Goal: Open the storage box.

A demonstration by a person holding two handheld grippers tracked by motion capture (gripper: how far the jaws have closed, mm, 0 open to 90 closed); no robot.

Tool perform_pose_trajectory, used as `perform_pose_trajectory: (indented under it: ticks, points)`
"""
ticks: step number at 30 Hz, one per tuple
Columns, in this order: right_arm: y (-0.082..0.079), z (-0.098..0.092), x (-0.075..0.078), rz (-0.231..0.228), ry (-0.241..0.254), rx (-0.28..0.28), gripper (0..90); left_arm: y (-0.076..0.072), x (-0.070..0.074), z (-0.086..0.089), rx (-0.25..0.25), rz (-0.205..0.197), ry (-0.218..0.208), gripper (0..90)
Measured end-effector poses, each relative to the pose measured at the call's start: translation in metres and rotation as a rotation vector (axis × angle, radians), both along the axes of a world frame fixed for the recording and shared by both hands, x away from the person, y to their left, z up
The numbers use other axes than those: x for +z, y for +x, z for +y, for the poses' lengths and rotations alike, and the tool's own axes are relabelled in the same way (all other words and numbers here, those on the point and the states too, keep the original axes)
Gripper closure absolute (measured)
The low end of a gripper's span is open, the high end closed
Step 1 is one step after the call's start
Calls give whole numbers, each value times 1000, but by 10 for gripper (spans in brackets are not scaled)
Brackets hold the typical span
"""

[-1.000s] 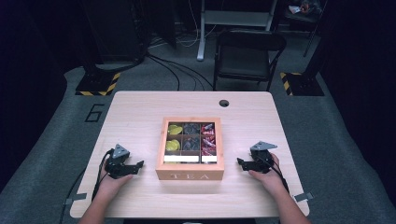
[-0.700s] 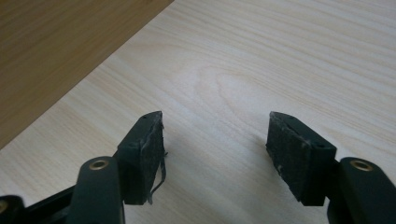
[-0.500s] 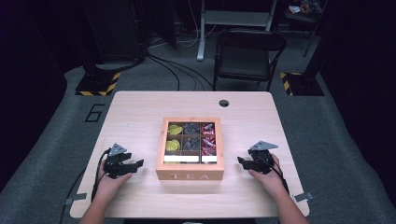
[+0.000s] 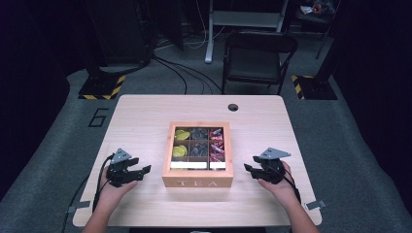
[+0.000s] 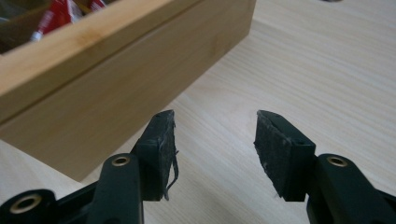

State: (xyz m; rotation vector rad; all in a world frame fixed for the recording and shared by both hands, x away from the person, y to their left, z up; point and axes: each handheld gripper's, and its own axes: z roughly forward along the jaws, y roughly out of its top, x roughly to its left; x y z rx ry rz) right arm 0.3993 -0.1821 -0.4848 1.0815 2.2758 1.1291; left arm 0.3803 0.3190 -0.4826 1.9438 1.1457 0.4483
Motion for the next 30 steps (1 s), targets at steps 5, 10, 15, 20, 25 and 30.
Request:
perform_pose_trajectory:
  ticks: [5, 10, 15, 20, 25, 30]
  points:
    - [-4, 4, 13, -15, 15, 20, 473, -6, 10, -3, -8, -14, -24, 386]
    - [-8, 8, 25, -26, 23, 49, 480, -9, 19, -7, -57, -14, -23, 418]
    - [-14, 12, 34, -25, 23, 81, 481, -12, 26, -14, -101, -19, 6, 433]
    - [-19, 18, 37, -27, 35, 99, 480, -16, 34, -20, -138, -29, 0, 452]
    - [-22, 24, 37, -14, 37, 128, 470, -20, 37, -23, -159, -34, 1, 451]
    - [-26, 28, 37, -20, 35, 161, 458, -22, 37, -28, -176, -34, -13, 417]
